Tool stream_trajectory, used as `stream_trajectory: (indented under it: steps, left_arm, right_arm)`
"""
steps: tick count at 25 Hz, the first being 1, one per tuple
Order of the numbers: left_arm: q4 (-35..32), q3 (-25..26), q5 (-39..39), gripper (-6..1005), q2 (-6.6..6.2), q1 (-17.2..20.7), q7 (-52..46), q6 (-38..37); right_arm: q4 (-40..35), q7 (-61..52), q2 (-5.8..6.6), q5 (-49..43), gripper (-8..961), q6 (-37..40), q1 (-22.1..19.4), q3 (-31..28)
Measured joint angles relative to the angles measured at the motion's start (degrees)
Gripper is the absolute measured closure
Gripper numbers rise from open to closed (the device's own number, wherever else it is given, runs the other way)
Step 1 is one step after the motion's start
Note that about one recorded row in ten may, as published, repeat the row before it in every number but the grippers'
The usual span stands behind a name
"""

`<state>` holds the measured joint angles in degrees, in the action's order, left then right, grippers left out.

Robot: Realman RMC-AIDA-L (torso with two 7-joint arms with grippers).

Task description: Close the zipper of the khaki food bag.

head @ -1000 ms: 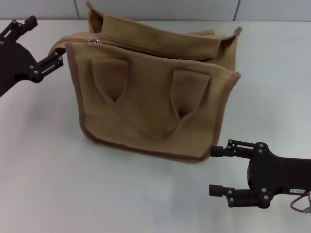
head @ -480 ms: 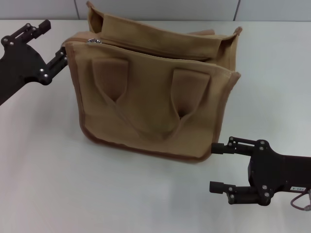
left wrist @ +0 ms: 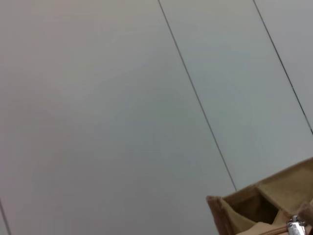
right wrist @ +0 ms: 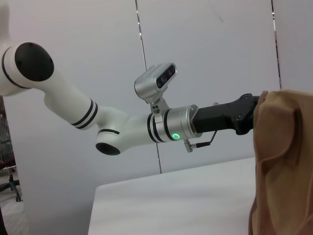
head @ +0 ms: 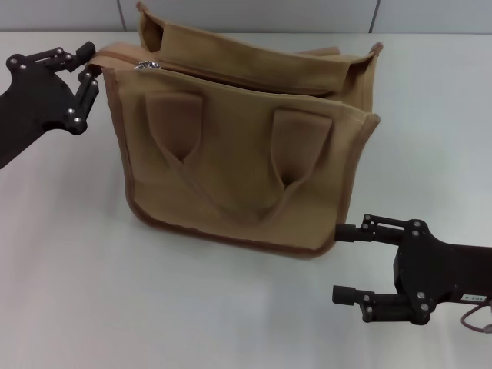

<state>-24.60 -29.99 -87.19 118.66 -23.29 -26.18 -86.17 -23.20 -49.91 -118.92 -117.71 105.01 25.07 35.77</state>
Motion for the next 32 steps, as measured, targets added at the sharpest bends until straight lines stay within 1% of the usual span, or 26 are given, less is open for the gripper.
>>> stream_trajectory:
  steps: [6, 7, 9, 10, 11, 12, 15, 16, 17, 18, 19, 20, 21, 22, 24, 25, 30, 32]
  left_arm:
    - [0.0, 0.04, 0.0, 903, 0.0, -0.4, -0.73, -1.39]
    - [0.0, 0.13, 0.0, 922, 0.0, -0.46, -0.74, -1.65]
    - [0.0, 0.24, 0.0, 959, 0.0, -0.47, -0.74, -1.93]
    - [-0.01, 0.37, 0.0, 964, 0.0, -0.47, -0.76, -2.17]
    - [0.0, 0.42, 0.01, 969, 0.0, -0.47, -0.86, -2.26]
    - [-0.01, 0.46, 0.19, 975, 0.0, -0.57, -1.62, -2.37]
    - [-0.01, 0.46, 0.62, 985, -0.01, -0.73, -2.97, -2.41]
    - [-0.01, 0.43, 0.93, 985, 0.0, -0.8, -3.27, -2.47]
    - [-0.01, 0.38, 1.18, 984, -0.01, -0.8, -3.29, -2.51]
    - [-0.01, 0.3, 1.48, 984, 0.0, -0.82, -3.66, -2.69]
    - [-0.01, 0.3, 1.48, 984, 0.0, -0.82, -3.66, -2.69]
    - [-0.01, 0.41, 1.68, 983, -0.01, -0.93, -4.71, -3.1]
    - [-0.01, 0.41, 1.68, 983, -0.01, -0.93, -4.71, -3.1]
    - [0.0, 0.45, 1.84, 983, 0.0, -0.96, -5.11, -3.23]
    - [0.0, 0.18, 2.94, 982, 0.0, -1.05, -6.2, -3.61]
    - [0.0, 0.18, 2.94, 981, 0.0, -1.05, -6.2, -3.61]
    - [-0.01, 0.14, 2.98, 980, 0.09, -1.23, -6.99, -4.07]
    - [0.0, 0.13, 2.99, 979, 0.09, -1.31, -7.39, -4.35]
  right_arm:
    - [-0.07, -0.09, 0.22, 1.6, 178, 2.23, -0.02, -0.3]
    - [-0.08, -0.55, 0.34, 2.6, 178, 4.3, -0.03, -1.01]
    - [-0.08, -0.96, 0.44, 3.27, 178, 5.63, -0.02, -1.48]
    - [-0.14, -1.82, 0.66, 4.39, 178, 7.69, 0.01, -2.02]
    - [-0.21, -3.31, 0.99, 5.92, 178, 10.1, 0.14, -2.55]
    - [-0.32, -7.38, 1.69, 9.47, 178, 13.9, 0.78, -2.98]
    - [-0.5, -16.45, 2.74, 15.2, 177, 17.31, 2.76, -3.07]
    - [-1.09, -23.66, 3.25, 17.78, 177, 17.68, 5.28, -3.05]
    - [-1.55, -27.07, 3.35, 18.39, 177, 17.45, 6.5, -3.0]
    - [-2.84, -34.31, 3.42, 18.81, 177, 16.0, 9.82, -2.68]
    - [-2.84, -34.31, 3.42, 18.81, 177, 16.0, 9.82, -2.68]
    - [-3.72, -40.83, 3.44, 18.65, 177, 13.56, 13.16, -2.34]
    - [-3.72, -40.83, 3.44, 18.65, 177, 13.56, 13.16, -2.34]
    - [-3.87, -43.21, 3.45, 18.48, 177, 12.08, 14.46, -2.26]
    - [-4.09, -50.48, 3.43, 18.28, 177, 5.9, 19.24, -1.27]
    - [-4.09, -50.48, 3.43, 18.28, 177, 5.9, 19.24, -1.27]
    - [-4.14, -56.81, 2.59, 18.37, 177, -1.5, 23.92, 2.6]
    - [-4.23, -57.59, 2.4, 18.36, 177, -2.69, 24.54, 3.44]
